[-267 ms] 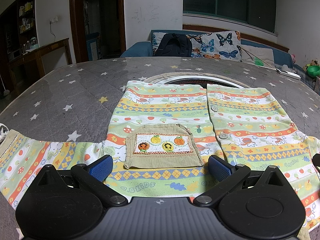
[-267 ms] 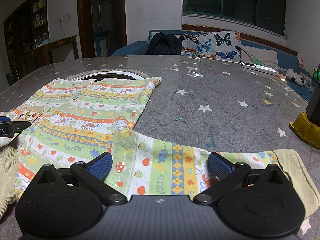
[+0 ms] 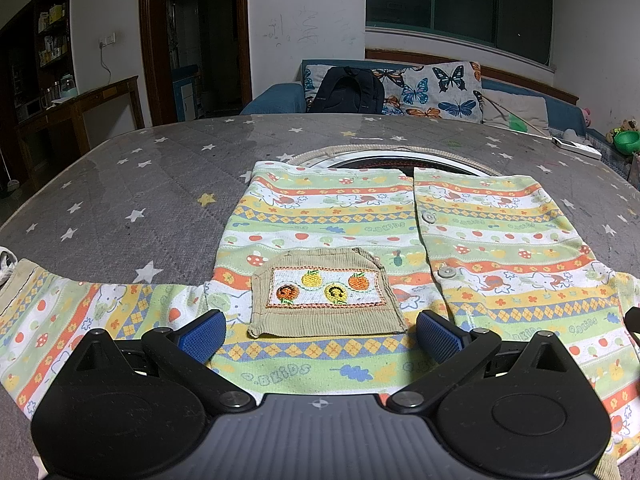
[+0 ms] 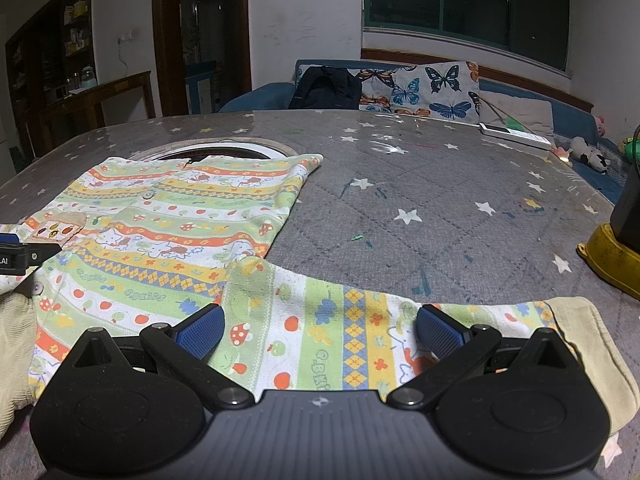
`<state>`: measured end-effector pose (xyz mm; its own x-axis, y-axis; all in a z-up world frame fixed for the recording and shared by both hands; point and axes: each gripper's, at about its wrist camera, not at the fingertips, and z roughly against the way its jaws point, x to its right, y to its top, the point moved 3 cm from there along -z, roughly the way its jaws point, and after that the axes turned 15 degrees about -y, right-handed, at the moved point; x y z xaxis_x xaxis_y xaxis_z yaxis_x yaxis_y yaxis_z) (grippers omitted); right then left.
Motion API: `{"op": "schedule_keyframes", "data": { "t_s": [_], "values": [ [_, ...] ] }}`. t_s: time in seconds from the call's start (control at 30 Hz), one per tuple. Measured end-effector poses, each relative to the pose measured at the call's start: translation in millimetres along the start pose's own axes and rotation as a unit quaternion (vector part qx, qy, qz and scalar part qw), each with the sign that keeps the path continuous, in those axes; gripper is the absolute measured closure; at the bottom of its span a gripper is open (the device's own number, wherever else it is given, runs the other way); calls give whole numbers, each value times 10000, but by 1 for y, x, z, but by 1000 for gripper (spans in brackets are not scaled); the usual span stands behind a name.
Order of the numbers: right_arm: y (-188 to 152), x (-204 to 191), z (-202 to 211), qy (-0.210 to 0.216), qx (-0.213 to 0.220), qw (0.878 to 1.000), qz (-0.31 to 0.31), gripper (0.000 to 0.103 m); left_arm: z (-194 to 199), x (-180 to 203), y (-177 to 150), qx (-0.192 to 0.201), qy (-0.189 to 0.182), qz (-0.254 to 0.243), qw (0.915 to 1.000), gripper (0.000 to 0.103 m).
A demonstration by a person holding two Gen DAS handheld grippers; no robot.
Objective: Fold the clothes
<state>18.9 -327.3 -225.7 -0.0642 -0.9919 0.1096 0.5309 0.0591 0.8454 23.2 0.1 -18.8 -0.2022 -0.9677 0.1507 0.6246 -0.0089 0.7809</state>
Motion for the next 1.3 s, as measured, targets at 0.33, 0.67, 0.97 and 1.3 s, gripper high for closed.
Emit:
{"op": "schedule_keyframes", "data": {
  "t_s": [0.33,0.67,0.97,1.3],
  "values": [
    [2,1,-3,48,-75,9999,58,0,1,1,-1,0,1,-4,10000,0],
    [3,1,0,79,-79,9999,75,0,0,0,0,-3,-1,-5,10000,0],
    [-4,15,17,-61,92,9999,-65,0,0,1,0,-5,5,-9,10000,0],
    [-13,86,24,-826,16,9940,-710,7,0,1,0,-6,5,-9,10000,0]
  ]
}}
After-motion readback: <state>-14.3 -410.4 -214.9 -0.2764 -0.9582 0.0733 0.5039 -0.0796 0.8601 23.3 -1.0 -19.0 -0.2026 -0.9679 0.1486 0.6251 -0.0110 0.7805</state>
